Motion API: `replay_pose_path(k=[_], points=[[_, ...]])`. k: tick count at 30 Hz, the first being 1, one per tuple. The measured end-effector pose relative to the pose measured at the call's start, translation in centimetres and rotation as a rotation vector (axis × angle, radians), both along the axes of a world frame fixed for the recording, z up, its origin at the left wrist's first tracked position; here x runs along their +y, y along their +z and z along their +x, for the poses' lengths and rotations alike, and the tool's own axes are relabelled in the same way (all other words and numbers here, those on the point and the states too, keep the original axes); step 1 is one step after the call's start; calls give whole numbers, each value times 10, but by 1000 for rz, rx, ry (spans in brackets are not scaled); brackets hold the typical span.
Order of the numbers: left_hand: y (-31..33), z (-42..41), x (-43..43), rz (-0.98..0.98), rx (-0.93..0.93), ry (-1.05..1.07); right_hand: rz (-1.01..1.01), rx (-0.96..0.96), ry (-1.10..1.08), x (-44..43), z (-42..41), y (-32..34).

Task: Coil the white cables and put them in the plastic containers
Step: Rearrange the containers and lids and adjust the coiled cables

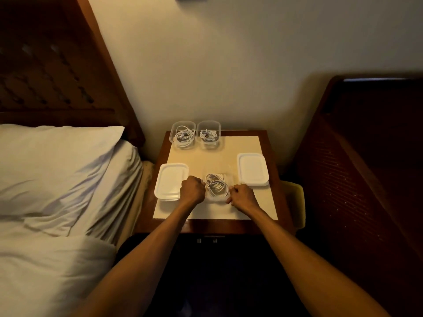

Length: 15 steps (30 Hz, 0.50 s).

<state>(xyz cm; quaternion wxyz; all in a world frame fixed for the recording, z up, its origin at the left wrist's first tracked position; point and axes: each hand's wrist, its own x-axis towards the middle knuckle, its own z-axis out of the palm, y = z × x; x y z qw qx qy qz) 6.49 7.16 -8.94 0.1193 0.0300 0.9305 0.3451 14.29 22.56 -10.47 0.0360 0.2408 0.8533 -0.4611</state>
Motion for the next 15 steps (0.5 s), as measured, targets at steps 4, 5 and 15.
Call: replay_pose_path(k=[4,5,15], points=[[1,3,2,-124,13,-34,7,-3,17,-1,2,0],[4,3,3,-171,25,-61,20,-8,26,1,2,1],[39,-21,65,-74,324,-265,224,104,-296,70,-22,28]])
